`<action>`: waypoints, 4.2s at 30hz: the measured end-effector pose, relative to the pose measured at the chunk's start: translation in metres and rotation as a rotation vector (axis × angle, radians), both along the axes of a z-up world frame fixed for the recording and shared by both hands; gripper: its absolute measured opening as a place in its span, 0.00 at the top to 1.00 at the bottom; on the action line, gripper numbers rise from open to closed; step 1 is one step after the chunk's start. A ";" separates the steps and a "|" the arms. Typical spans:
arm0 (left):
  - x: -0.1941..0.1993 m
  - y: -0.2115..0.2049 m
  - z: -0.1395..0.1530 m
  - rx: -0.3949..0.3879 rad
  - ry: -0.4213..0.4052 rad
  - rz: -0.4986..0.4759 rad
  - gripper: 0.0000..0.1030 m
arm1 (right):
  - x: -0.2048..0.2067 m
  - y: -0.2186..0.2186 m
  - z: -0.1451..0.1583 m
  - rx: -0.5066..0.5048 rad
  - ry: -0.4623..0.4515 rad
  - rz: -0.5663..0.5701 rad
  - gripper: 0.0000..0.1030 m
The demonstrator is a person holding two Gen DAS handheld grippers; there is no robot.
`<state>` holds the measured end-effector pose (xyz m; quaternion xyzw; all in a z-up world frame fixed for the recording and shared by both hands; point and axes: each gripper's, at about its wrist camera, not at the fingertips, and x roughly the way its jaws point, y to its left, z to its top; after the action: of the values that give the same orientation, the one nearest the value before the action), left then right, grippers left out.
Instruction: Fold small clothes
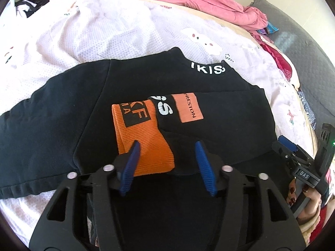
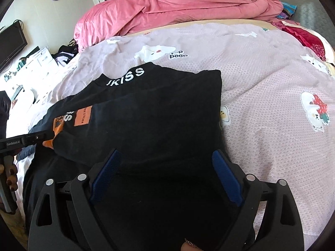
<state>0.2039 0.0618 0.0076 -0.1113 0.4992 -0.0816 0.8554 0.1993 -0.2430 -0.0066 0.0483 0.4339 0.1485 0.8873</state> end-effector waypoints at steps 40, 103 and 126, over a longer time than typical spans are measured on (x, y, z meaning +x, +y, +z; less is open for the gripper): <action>-0.067 0.063 0.042 0.082 -0.152 0.249 0.09 | -0.041 0.074 0.046 -0.023 -0.171 0.136 0.04; -0.146 0.312 0.014 -0.016 -0.054 0.915 0.09 | -0.057 0.330 0.060 0.000 -0.134 0.552 0.04; -0.142 0.310 0.006 -0.200 -0.139 0.910 0.88 | -0.051 0.291 0.049 0.025 -0.074 0.480 0.04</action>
<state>0.0622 0.3718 0.0133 -0.3950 0.3308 0.2467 0.8208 0.1484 0.0477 0.0425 -0.0510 0.3983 0.3623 0.8411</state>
